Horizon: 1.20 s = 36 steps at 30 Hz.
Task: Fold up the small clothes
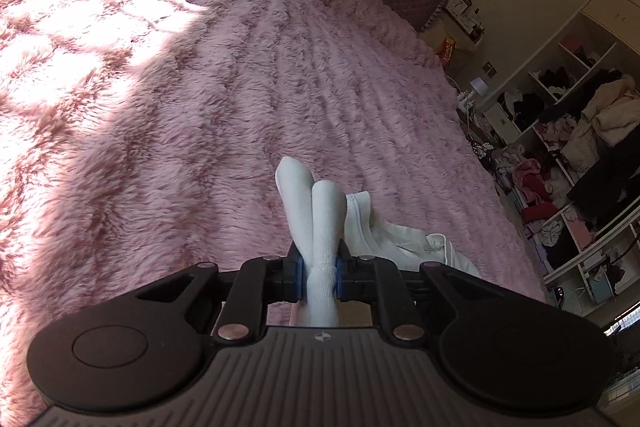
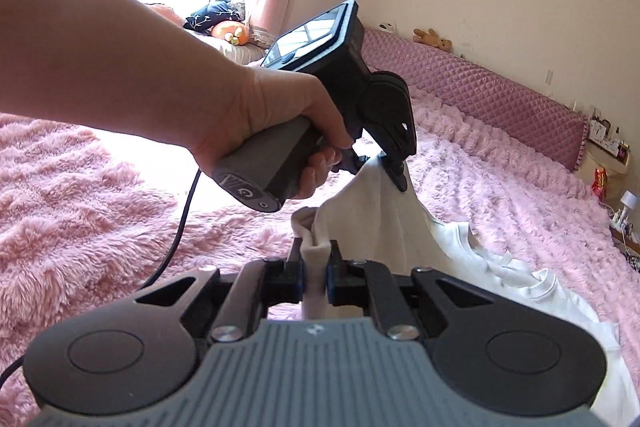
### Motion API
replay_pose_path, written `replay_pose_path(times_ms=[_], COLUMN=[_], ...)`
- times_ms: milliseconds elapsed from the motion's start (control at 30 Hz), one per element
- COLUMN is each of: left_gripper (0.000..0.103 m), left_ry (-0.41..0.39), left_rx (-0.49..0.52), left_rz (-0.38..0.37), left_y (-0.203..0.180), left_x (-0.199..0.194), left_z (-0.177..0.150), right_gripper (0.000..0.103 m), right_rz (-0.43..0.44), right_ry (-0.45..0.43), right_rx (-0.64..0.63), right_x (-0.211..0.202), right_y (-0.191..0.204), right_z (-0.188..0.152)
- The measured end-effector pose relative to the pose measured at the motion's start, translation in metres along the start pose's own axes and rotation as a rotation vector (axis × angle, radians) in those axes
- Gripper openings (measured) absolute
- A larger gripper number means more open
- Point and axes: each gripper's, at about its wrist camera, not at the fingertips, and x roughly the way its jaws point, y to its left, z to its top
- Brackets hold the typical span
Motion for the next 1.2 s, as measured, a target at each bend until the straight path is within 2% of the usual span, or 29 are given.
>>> replay_pose_path(times_ms=[233,333,700,867,1200], left_gripper=[0.014,0.014,0.014,0.014,0.014], left_ry=[-0.028,-0.027,0.059,0.074,0.118], left_rx=[0.013,0.058,0.163,0.215,0.274], left_rz=[-0.020,-0.035,-0.099,-0.060,-0.050], left_y=[-0.055,-0.089,-0.194,-0.227,-0.264], left_x=[0.003,0.014,0.082,0.112,0.157], left_z=[0.001,-0.002,-0.034,-0.056,-0.094], right_gripper=[0.003,0.003,0.003,0.003,0.003], right_rz=[-0.095,-0.139,-0.311,-0.354,-0.431], right_ry=[-0.031,-0.041,-0.079,-0.072,-0.033], right_rx=[0.154,0.215,0.337,0.394,0.527], right_x=[-0.042,-0.058,-0.121,-0.137,-0.141], right_y=[-0.058,-0.084,-0.169,-0.205,-0.262], right_z=[-0.001,-0.005,-0.041,-0.066,-0.118])
